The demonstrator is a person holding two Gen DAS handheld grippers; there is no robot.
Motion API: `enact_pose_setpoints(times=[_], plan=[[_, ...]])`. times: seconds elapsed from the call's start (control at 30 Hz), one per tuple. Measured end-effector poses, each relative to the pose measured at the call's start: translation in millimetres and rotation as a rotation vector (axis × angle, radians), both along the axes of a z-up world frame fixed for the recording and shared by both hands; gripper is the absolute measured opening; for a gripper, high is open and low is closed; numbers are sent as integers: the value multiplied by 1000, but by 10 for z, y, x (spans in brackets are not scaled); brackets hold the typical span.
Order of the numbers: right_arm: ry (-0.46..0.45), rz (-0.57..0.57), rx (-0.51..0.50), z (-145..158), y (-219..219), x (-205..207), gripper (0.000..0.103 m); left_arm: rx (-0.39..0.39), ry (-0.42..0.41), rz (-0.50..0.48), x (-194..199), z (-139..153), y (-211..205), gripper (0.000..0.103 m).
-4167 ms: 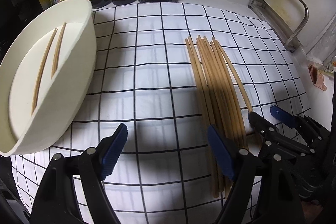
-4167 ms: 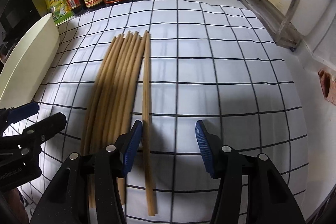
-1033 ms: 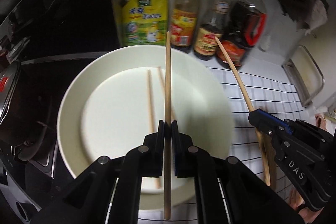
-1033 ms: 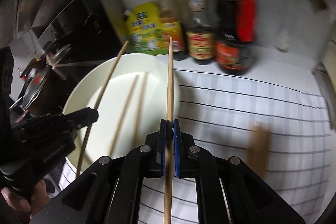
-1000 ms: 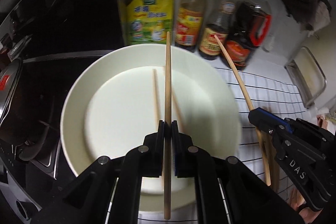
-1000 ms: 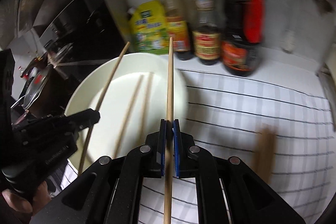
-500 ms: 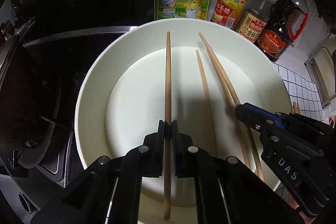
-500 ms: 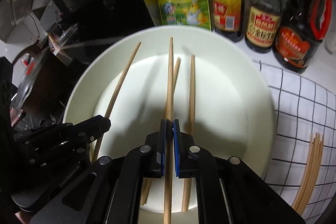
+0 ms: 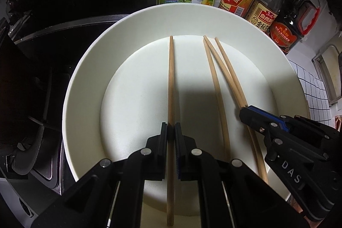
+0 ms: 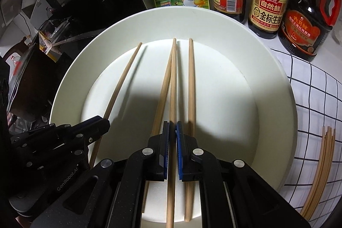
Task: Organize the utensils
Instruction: 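Carry both held chopsticks into the white bowl beside the first pair, then open both tools to release the chopsticks and lift away from the bowl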
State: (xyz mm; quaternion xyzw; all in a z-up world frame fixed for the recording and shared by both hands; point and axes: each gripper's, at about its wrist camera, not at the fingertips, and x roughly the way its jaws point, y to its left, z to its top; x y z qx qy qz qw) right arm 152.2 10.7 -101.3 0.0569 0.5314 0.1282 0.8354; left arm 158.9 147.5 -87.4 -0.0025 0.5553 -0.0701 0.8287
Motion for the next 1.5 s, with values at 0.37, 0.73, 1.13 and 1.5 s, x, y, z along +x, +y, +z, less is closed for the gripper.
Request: enact_pose_setpoints(times=[0.37,0.73,1.13,1.5], plan=[[-28,-26,-5,113,-52,-74,15,-4,-37,30,-72,89,56,43],[-52,-58,-3,232,-151,-283,18,-1,-56,35,-234,172,94,50],[-97,-72,-5,460,-270,-581,23,-6,-108,24,-442,438,12,59],[-127,-96,-12,629,-493,-850,25,-6,-146,1,-686,618,-189,61]])
